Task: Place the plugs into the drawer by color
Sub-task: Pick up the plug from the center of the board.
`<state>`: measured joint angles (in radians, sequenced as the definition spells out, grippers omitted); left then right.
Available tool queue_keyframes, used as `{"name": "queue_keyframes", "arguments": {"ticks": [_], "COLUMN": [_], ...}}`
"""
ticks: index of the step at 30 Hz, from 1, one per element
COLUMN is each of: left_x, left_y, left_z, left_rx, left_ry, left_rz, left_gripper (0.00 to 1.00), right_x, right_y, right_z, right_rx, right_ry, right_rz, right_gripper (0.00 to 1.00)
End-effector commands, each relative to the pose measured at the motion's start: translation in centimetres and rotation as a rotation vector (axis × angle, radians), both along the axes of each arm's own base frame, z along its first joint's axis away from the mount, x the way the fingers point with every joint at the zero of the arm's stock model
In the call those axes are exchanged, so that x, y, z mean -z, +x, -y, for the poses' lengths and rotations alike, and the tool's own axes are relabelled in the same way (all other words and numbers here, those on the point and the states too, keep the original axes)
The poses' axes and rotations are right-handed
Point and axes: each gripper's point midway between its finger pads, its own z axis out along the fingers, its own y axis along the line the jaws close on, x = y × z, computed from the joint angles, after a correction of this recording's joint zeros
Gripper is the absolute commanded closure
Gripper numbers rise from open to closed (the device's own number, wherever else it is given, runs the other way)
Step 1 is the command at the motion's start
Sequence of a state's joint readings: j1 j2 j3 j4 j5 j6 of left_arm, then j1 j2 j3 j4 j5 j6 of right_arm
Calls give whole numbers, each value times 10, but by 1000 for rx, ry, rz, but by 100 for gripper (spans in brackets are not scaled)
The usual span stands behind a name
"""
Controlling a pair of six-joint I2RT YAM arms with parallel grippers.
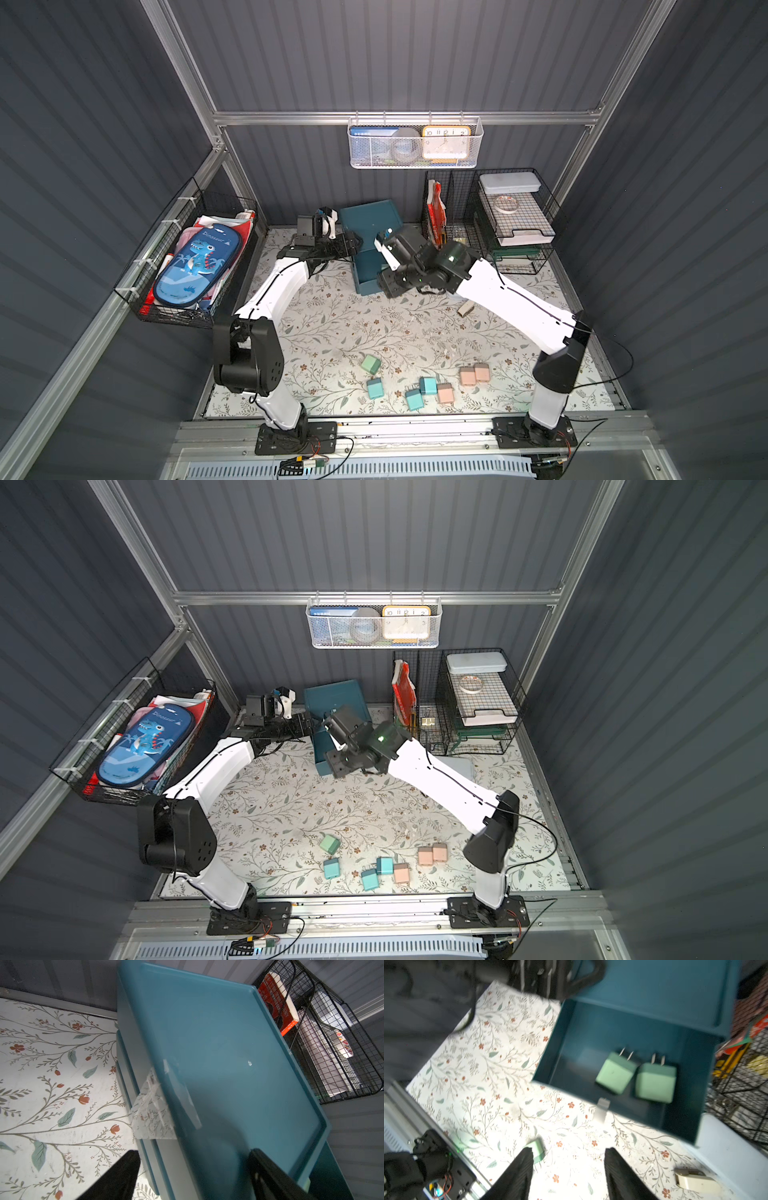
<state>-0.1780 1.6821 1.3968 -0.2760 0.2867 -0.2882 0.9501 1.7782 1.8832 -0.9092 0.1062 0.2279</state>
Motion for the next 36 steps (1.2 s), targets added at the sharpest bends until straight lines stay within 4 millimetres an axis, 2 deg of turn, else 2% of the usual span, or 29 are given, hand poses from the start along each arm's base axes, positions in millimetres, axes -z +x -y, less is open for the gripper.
{"name": "queue_keyframes", "arguments": {"ticks": [1,4,7,10,15,19,27,36], "left_x": [24,22,19,17,15,14,14,13], "left_y": [-14,-14,-15,-16,-16,-16,-16,-16], "left_z": [1,0,0,-2,-3,-4,-3,-3], "left_rx": [23,23,22,14,10,9,10,9], "left_ry": [38,37,40,45,51,51,51,50], "left_rz": [-79,-74,-69,-63,-56,-54,-53,-50], "left_gripper": [14,14,14,14,13,13,13,13], "right_x": [8,35,70,106,152,170,203,224], "right_y": [-24,-63,-90,-106,-125,-127,-120,-110], "right_z": [-18,-27,-34,-39,-46,-54,-55,-53], "right_rx": [-88,-189,-249,-285,-337,-349,-320,-289], "right_ry": [44,33,41,11,-71,-73,-140,-183], "right_rz": [60,31,-8,-52,-116,-128,-139,-142], "right_gripper": [40,40,40,39,39,38,35,32]}}
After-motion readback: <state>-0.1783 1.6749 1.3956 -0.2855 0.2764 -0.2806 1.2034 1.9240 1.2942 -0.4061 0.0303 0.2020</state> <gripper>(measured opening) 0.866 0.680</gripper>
